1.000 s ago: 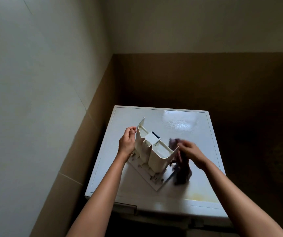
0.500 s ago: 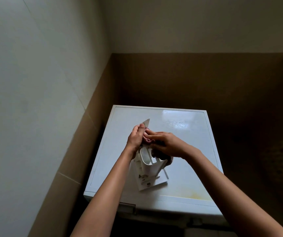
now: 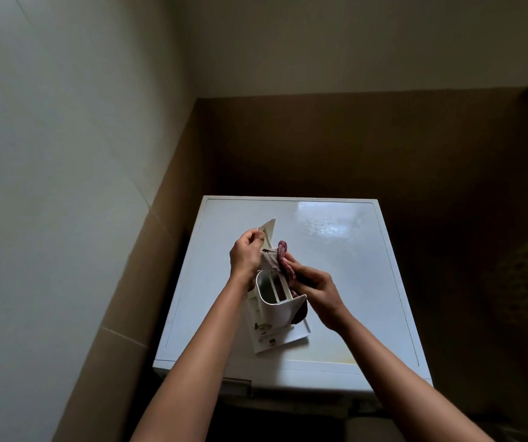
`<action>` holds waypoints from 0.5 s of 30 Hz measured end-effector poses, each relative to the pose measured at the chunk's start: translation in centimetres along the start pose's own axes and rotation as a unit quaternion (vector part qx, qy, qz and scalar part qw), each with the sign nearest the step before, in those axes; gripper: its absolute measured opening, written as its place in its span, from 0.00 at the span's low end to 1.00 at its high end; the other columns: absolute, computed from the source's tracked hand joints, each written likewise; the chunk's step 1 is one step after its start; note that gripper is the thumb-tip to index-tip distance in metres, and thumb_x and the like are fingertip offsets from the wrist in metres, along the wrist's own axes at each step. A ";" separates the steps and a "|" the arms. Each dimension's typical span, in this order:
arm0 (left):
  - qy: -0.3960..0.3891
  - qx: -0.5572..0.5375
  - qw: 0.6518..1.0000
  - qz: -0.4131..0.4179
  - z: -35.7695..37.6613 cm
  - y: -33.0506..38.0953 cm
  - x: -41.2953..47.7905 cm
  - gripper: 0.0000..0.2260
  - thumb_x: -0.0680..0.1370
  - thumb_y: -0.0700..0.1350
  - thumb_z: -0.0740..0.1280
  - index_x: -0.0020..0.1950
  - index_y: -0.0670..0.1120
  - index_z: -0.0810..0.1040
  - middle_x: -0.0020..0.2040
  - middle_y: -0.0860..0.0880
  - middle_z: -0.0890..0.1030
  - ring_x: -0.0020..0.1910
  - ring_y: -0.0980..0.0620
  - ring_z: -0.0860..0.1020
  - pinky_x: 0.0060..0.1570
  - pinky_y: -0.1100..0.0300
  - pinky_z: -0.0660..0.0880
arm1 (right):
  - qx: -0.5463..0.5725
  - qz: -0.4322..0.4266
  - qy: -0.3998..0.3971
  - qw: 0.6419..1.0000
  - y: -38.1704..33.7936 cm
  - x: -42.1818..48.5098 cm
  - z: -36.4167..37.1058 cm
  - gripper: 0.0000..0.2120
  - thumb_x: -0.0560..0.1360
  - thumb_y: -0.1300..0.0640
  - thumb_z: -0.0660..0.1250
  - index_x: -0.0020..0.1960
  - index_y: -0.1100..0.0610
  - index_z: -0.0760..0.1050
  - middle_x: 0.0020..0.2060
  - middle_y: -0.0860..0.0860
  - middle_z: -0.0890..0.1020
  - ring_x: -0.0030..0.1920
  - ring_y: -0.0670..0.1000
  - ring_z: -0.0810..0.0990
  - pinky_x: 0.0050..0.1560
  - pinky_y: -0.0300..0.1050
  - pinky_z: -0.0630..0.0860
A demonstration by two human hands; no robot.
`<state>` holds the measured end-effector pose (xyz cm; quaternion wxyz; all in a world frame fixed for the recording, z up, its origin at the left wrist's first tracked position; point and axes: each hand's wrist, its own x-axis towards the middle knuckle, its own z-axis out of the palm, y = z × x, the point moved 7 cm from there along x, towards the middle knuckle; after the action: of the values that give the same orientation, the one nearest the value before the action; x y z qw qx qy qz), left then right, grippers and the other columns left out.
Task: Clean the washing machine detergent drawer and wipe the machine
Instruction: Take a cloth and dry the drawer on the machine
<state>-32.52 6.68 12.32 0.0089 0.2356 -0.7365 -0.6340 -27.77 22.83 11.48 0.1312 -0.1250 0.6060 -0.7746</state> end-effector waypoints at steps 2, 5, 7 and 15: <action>0.000 -0.009 1.000 0.006 -0.3 0.1 0.0 0.12 0.82 0.44 0.61 0.62 0.42 0.77 0.57 0.48 0.78 0.56 0.49 0.76 0.52 0.58 0.73 | 0.019 -0.005 0.025 1.000 0.3 0.1 0.2 0.21 0.74 0.71 0.65 0.66 0.68 0.71 0.65 0.55 0.75 0.69 0.52 0.71 0.65 0.45 0.70; -0.009 -0.020 1.000 0.011 -0.7 0.1 0.1 0.13 0.82 0.45 0.60 0.65 0.42 0.75 0.58 0.49 0.78 0.54 0.51 0.75 0.49 0.63 0.72 | 0.015 0.036 0.076 0.996 2.0 -0.2 -0.2 0.15 0.76 0.68 0.64 0.62 0.66 0.75 0.57 0.56 0.81 0.56 0.52 0.80 0.56 0.45 0.76; -0.027 -0.026 0.999 0.014 -0.7 0.2 -0.2 0.13 0.82 0.45 0.60 0.65 0.43 0.75 0.56 0.49 0.78 0.52 0.52 0.76 0.47 0.64 0.74 | -0.022 0.081 0.081 0.993 4.0 -0.4 -0.3 0.11 0.77 0.66 0.64 0.58 0.61 0.79 0.53 0.59 0.82 0.50 0.52 0.80 0.53 0.48 0.76; -0.044 -0.117 0.992 -0.014 -2.8 -0.1 -0.1 0.12 0.83 0.47 0.58 0.65 0.47 0.72 0.54 0.45 0.78 0.49 0.47 0.79 0.46 0.55 0.80 | -0.005 0.057 0.086 0.995 1.4 1.5 1.0 0.10 0.77 0.65 0.64 0.58 0.62 0.79 0.44 0.56 0.83 0.42 0.53 0.80 0.46 0.46 0.79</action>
<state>-31.53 4.13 12.81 -0.0050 0.2148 -0.6532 -0.7260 -28.77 21.04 10.45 0.1220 -0.0239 0.6246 -0.7710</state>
